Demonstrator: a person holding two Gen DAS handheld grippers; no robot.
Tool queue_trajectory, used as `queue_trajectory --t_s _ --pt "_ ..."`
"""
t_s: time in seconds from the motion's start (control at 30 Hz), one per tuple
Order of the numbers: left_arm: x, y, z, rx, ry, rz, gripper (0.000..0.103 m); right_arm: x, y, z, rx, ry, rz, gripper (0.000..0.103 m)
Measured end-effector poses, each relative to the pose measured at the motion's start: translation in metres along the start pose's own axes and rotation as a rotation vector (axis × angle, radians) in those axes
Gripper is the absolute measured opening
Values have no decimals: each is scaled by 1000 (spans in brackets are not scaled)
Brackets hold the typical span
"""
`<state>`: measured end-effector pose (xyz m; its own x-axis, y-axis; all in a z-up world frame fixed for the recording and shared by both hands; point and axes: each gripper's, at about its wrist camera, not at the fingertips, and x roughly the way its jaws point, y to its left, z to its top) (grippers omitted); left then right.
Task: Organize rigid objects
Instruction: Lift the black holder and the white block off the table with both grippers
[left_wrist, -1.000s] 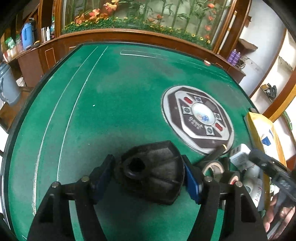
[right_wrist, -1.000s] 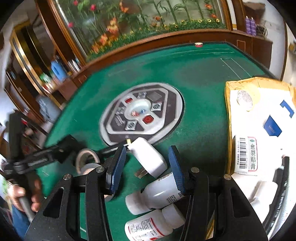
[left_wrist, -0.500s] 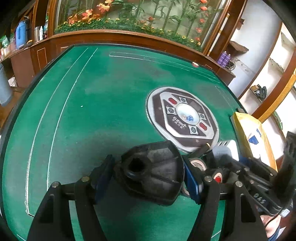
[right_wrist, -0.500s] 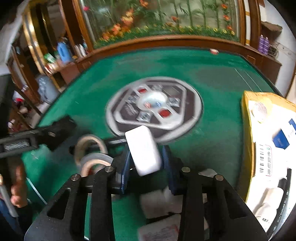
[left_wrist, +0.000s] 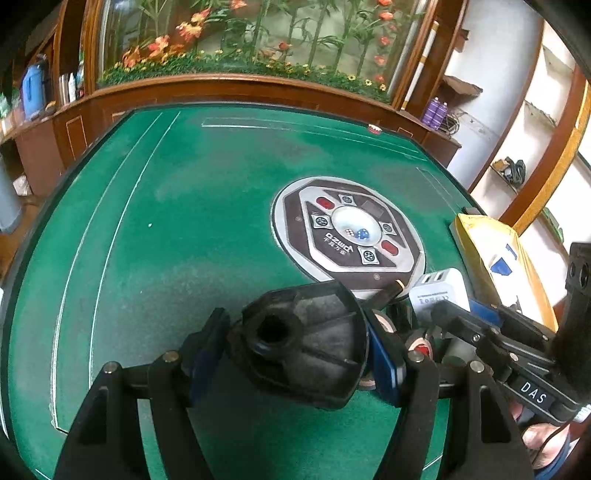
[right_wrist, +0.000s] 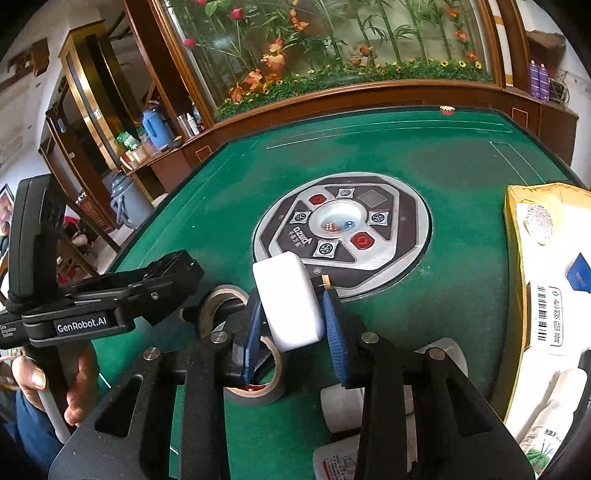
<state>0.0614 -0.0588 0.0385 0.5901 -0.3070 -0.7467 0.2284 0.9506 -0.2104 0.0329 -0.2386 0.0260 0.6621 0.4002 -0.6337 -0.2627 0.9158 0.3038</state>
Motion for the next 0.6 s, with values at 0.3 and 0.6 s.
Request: queue_trajectory --t_s 0.3,0.6 --pt "-4 -12 -3 66 -42 53 71 -4 0 0 13 -7 11 32" --pt "-2 -12 -3 71 -41 67 71 -4 -5 2 27 -2 15 32"
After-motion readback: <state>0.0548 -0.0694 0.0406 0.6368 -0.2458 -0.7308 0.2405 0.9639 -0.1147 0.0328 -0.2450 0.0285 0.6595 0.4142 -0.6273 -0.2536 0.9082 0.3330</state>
